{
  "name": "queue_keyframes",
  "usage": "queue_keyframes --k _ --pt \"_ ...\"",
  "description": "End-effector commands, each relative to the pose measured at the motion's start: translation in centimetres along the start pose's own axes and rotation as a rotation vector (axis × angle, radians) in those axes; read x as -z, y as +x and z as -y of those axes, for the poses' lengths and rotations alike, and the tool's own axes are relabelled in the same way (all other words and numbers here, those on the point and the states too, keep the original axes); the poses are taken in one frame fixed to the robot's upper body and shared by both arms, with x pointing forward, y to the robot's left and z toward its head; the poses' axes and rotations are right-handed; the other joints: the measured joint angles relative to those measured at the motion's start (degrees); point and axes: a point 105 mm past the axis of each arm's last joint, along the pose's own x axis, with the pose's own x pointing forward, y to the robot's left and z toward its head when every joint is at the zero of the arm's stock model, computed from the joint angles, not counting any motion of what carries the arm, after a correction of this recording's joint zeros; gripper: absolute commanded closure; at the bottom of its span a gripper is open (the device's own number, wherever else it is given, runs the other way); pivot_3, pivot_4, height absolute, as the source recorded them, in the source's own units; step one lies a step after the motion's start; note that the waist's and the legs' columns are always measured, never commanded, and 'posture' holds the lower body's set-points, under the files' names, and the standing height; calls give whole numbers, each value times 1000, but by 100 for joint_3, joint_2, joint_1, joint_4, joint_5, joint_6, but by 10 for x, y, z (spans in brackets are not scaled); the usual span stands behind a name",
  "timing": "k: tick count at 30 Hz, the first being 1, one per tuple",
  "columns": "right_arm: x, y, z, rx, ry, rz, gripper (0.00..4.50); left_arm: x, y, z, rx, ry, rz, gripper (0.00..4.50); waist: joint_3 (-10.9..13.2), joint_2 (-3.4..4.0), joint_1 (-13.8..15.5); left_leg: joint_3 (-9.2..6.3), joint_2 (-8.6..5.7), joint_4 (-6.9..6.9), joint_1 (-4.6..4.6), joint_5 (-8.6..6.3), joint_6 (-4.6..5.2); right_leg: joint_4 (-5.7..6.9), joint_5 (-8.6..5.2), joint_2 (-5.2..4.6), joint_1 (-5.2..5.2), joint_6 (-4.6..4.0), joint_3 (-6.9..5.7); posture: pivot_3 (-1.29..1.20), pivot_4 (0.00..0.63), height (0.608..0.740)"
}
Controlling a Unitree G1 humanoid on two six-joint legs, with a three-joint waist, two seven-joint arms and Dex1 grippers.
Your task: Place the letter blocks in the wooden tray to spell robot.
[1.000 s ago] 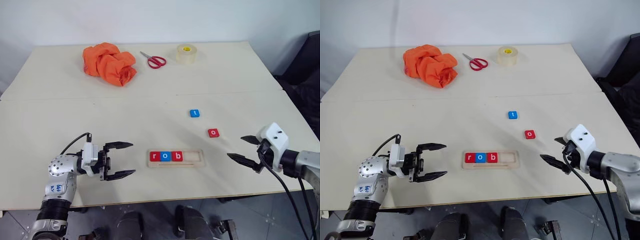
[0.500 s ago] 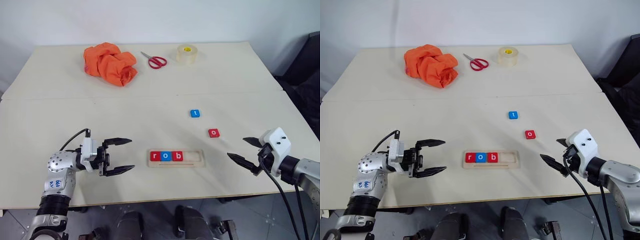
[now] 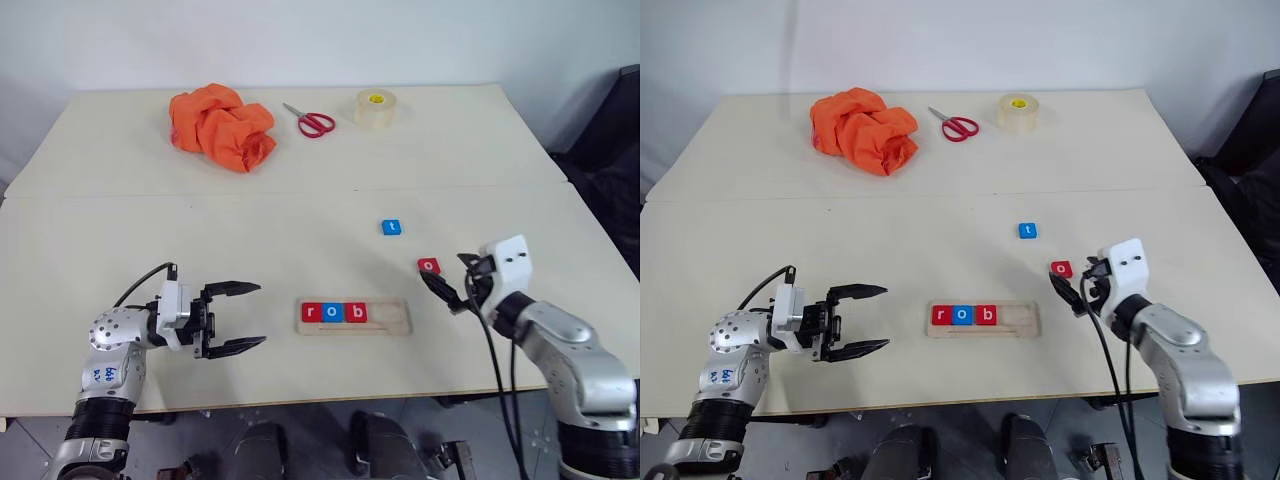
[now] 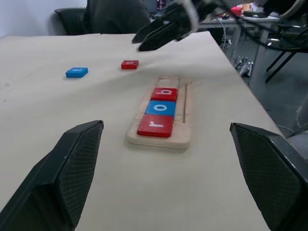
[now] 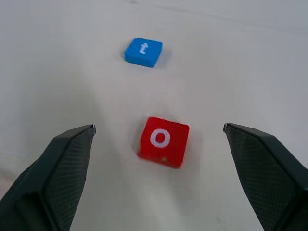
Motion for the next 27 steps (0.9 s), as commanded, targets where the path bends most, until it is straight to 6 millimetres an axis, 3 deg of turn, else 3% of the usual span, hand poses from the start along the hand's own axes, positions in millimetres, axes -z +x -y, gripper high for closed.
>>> queue_keyframes --k 1,7,8,10,17,23,27 --pt "1 7 2 58 -11 9 29 -9 0 1 -8 35 14 0 0 0 -1 -1 -1 0 -1 0 0 0 0 0 0 0 0 0 150 740" --pt "15 17 2 118 -4 -34 29 -11 -2 5 -21 32 9 0 -1 1 -34 3 1 -1 0 -1 2 -2 0 1 0 0 1 0 150 740" --pt "15 17 1 122 7 -30 201 -11 -2 5 -23 31 8 0 -1 1 -34 2 1 -1 0 -1 2 0 0 1 0 0 1 0 150 740" --pt "14 18 -2 119 18 -17 663 -11 -2 5 -25 29 6 0 -1 1 -34 1 2 -1 1 -1 2 1 0 1 0 0 1 0 150 740" --pt "3 19 -5 128 25 37 3023 -10 0 4 -14 21 7 0 -1 1 -35 1 2 -1 1 -1 2 1 0 1 0 0 1 0 150 740" --pt "-18 -7 -12 161 68 109 3049 -7 0 4 7 7 1 0 -1 2 -11 1 2 -3 -4 -1 2 1 0 1 -6 0 1 0 150 740" --pt "-3 -39 -25 203 76 43 3049 -4 4 3 18 -2 9 0 -2 4 4 -6 1 -11 -7 -2 3 -8 -4 3 -5 -6 -2 0 150 740"
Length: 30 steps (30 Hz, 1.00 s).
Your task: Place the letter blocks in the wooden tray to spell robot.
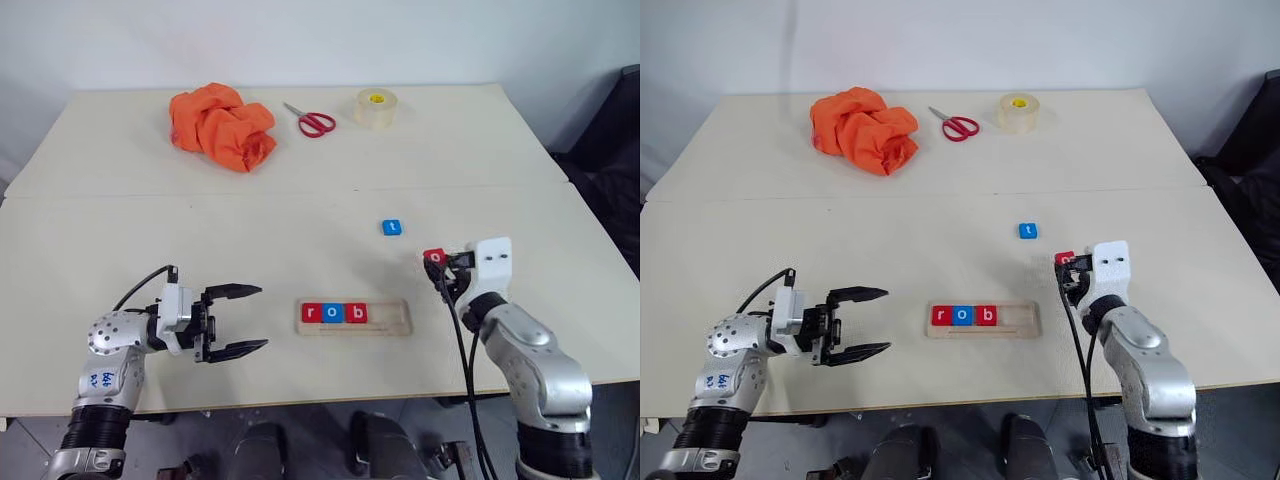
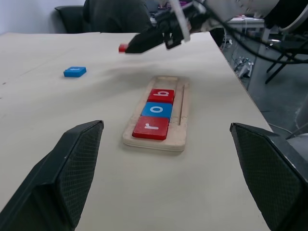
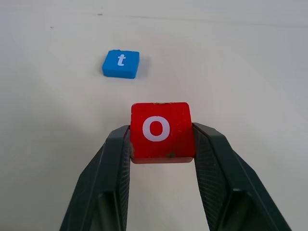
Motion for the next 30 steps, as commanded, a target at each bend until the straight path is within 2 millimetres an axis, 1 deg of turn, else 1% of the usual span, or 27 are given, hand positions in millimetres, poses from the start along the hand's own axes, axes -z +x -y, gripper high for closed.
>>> queue_keyframes --k 1,4,8,10,12,13,17,19,21,25,27,29,30 --pt "-1 -21 -4 29 13 -6 3049 -1 3 -2 9 11 16 0 0 0 -15 3 0 0 0 -1 1 -4 0 0 0 0 0 0 150 740" --pt "9 -32 -6 58 37 -44 3049 0 6 -2 18 7 25 0 0 0 -45 7 -2 4 -1 -3 5 -8 5 -2 1 8 3 0 150 740" --pt "11 -34 -11 43 48 -49 3049 0 7 -3 23 6 28 0 0 0 -62 5 5 3 4 -2 4 -6 7 5 1 7 3 0 150 740" --pt "11 -32 -8 53 44 -48 2323 0 7 -3 25 6 29 0 0 0 -59 4 5 3 3 -2 4 -5 6 5 1 7 2 0 150 740" --pt "10 -31 -8 40 24 -46 1777 0 7 -3 25 9 29 0 0 0 -50 4 5 3 3 -2 4 -6 6 4 1 6 3 0 150 740" --pt "9 -32 -7 31 13 -46 1354 0 7 -3 24 10 29 0 0 0 -47 4 4 3 2 -2 4 -7 6 4 1 6 3 0 150 740" --pt "6 -37 -8 -24 -31 -50 26 0 5 -2 22 13 28 0 0 0 -33 4 3 3 1 -3 5 -9 6 3 1 6 4 0 150 740" --pt "-2 -39 -15 -149 -111 -52 26 0 5 -1 18 12 27 0 0 0 -32 4 3 4 1 -3 5 -10 6 4 2 6 3 0 150 740" --pt "-6 -40 -16 -252 -214 -80 26 1 5 -1 15 13 27 0 0 0 -31 4 0 4 1 -3 6 -10 7 1 2 7 5 0 150 740" --pt "-11 -35 -6 -347 -331 -139 26 0 6 -1 9 17 31 0 -1 -2 -31 0 4 5 5 -4 8 -13 7 5 9 7 1 0 150 740" --pt "-13 -31 1 -432 -417 -192 26 1 7 -1 4 18 35 0 -1 -2 -30 -2 4 5 5 -4 7 -13 7 6 9 7 0 0 150 740" --pt "-12 -28 8 -539 -498 -265 26 1 8 0 -2 19 37 0 -1 -2 -33 3 0 8 4 -4 8 -15 9 1 10 10 4 0 150 740" --pt "-11 -26 13 -563 -524 -290 26 2 8 1 -6 19 38 0 -1 -3 -30 4 -1 9 5 -5 10 -18 11 0 11 14 5 0 150 740"
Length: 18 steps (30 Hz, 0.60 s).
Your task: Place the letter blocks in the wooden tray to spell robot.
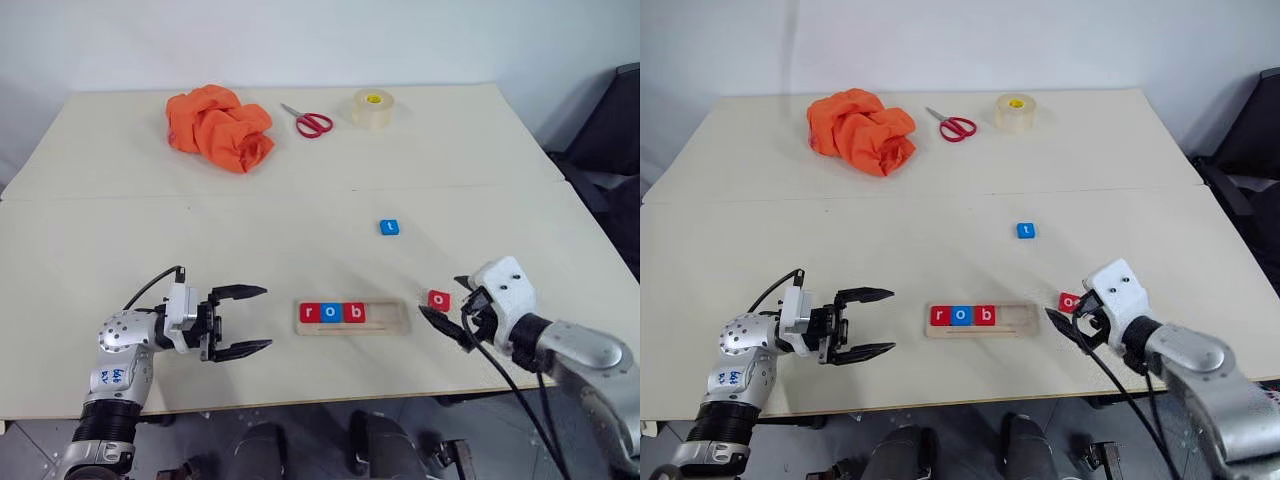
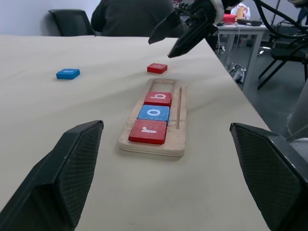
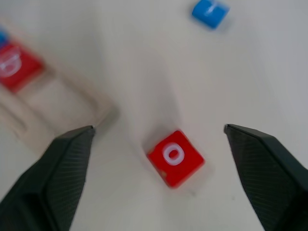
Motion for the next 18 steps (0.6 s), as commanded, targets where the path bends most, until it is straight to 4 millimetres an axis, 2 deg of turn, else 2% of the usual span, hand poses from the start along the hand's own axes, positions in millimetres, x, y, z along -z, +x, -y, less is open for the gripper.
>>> queue_keyframes --k 1,5,12,18 --pt "2 0 9 -110 -91 -35 26 -3 1 3 -7 30 9 0 -1 -2 4 -1 0 -2 0 0 0 -2 0 1 1 0 -1 0 150 740" --pt "7 6 27 -171 -164 -88 26 -4 0 6 -28 33 12 0 0 -1 4 1 1 -1 0 0 0 -3 0 2 2 0 -5 0 150 740" --pt "16 18 34 -259 -209 -144 26 -4 -5 14 -63 32 3 0 0 -1 3 8 1 3 0 0 0 -4 3 -2 1 6 -3 0 150 740" --pt "13 24 34 -277 -219 -131 1956 -4 -7 16 -81 34 -3 0 0 -1 10 8 1 4 0 0 -1 -3 4 -4 1 4 -3 0 150 740"
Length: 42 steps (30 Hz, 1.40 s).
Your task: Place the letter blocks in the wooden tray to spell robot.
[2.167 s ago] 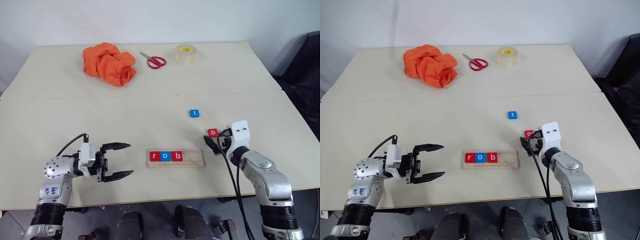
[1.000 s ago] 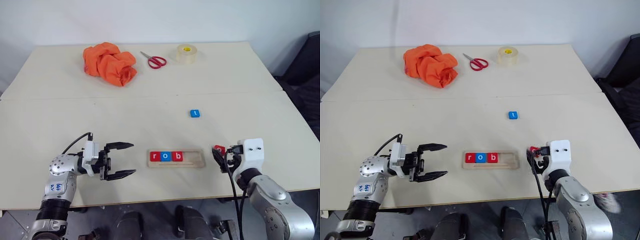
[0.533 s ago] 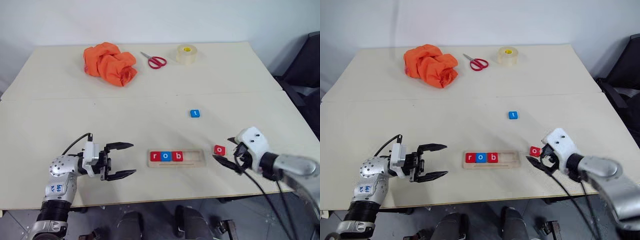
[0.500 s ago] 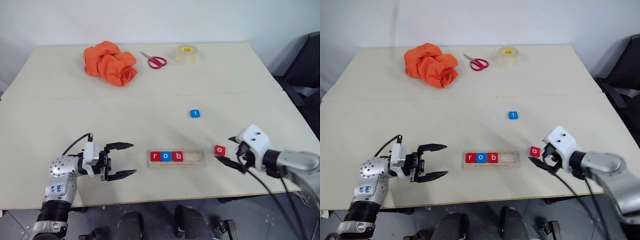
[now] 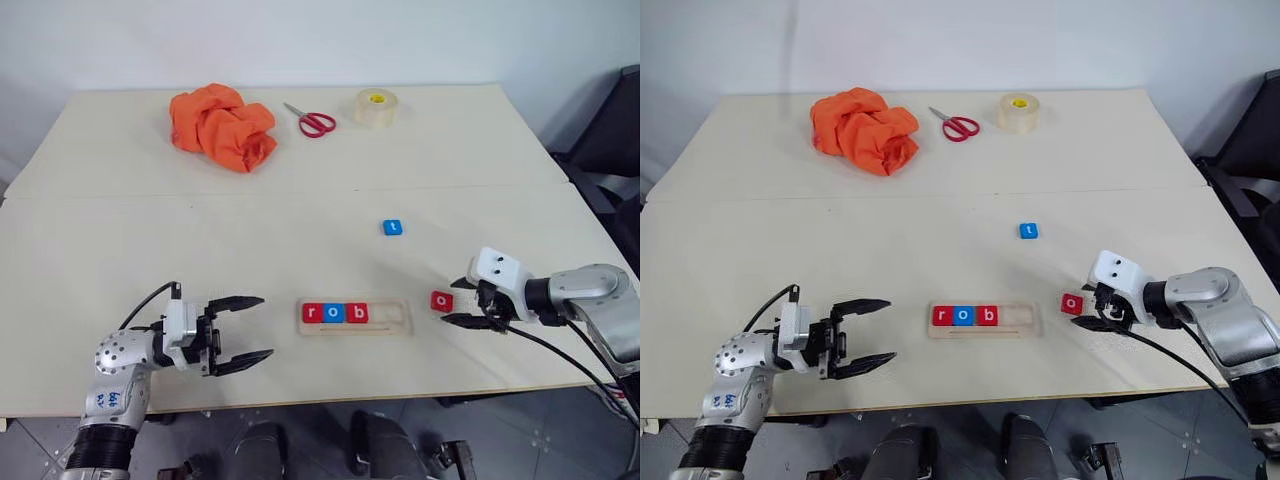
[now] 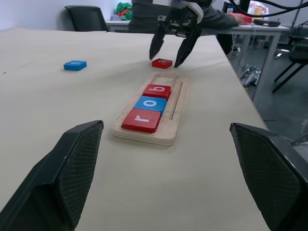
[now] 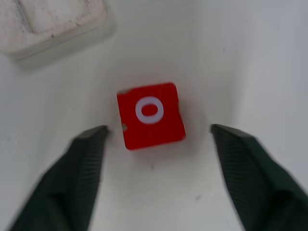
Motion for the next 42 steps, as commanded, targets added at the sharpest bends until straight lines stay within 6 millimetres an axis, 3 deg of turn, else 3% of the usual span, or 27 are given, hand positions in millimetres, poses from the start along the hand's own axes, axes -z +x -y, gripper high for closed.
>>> queue_keyframes --k 1,3,11,13,22,42 --pt "-6 -2 4 14 -29 12 2366 -8 -2 -1 -9 42 6 0 0 0 1 0 0 0 0 0 0 0 0 0 0 0 0 0 150 740" --pt "-9 -3 6 22 -40 15 3018 -8 -2 -1 -13 43 7 0 0 0 0 1 0 0 0 0 -1 0 0 -1 0 -1 0 0 150 740" --pt "-57 -18 0 -10 -97 82 3054 -7 1 -2 -1 41 11 0 1 2 -15 2 2 0 0 0 -1 2 1 0 -4 -1 0 0 150 740" --pt "-60 -17 -6 -46 -102 47 3054 -6 1 -2 2 41 12 0 1 2 -8 3 6 0 -1 0 -2 4 0 2 -8 -3 0 0 150 740" --pt "-93 21 -45 -239 -233 17 3054 -5 4 -3 -3 43 24 0 1 2 -15 3 5 0 -3 -1 -3 3 1 0 -10 -5 0 0 150 740" --pt "-90 46 -46 -303 -313 -53 3054 -4 1 8 -66 37 23 0 1 2 -12 10 5 1 -8 0 -4 8 2 0 -19 -7 1 0 150 740"
